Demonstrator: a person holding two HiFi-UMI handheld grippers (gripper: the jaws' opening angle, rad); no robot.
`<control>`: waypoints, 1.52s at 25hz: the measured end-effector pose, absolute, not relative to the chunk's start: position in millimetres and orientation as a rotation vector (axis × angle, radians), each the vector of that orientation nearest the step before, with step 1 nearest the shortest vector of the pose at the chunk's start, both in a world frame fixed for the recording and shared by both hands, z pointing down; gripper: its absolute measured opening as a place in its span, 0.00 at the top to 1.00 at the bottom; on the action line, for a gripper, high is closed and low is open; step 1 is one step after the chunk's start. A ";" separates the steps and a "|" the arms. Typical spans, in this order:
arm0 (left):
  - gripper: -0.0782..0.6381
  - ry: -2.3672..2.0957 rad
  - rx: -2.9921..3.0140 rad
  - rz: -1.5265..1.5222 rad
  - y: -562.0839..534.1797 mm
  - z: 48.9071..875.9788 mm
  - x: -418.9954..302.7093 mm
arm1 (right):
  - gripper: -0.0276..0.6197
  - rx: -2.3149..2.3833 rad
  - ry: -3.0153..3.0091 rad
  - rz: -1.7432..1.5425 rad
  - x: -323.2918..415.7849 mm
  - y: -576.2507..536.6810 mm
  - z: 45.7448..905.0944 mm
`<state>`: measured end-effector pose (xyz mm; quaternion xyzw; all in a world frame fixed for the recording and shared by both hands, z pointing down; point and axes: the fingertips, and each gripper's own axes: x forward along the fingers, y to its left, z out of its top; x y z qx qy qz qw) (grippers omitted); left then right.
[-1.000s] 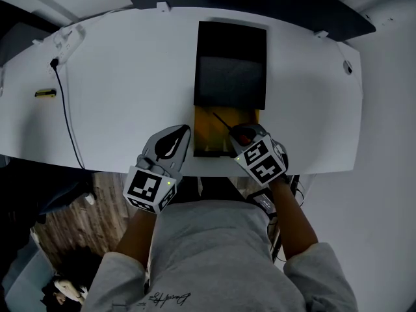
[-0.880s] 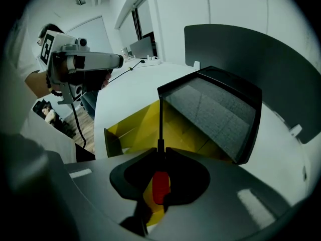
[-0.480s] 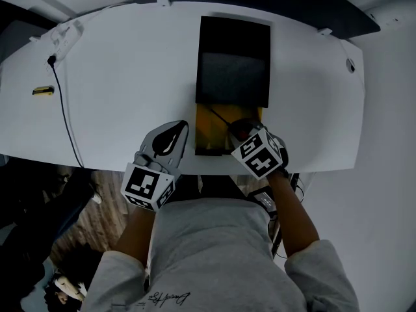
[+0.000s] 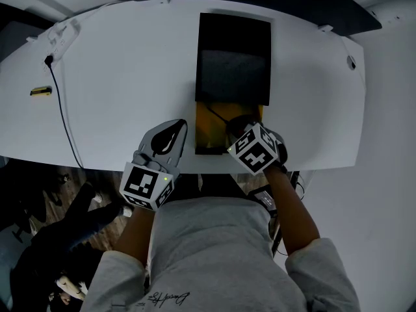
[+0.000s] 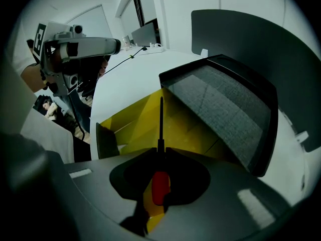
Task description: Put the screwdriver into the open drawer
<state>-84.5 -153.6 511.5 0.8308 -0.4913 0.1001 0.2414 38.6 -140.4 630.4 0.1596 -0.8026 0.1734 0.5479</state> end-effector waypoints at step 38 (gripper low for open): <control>0.89 -1.337 2.252 0.280 -152.7 521.5 -90.5 | 0.80 0.293 -1.779 0.302 31.8 -138.7 650.6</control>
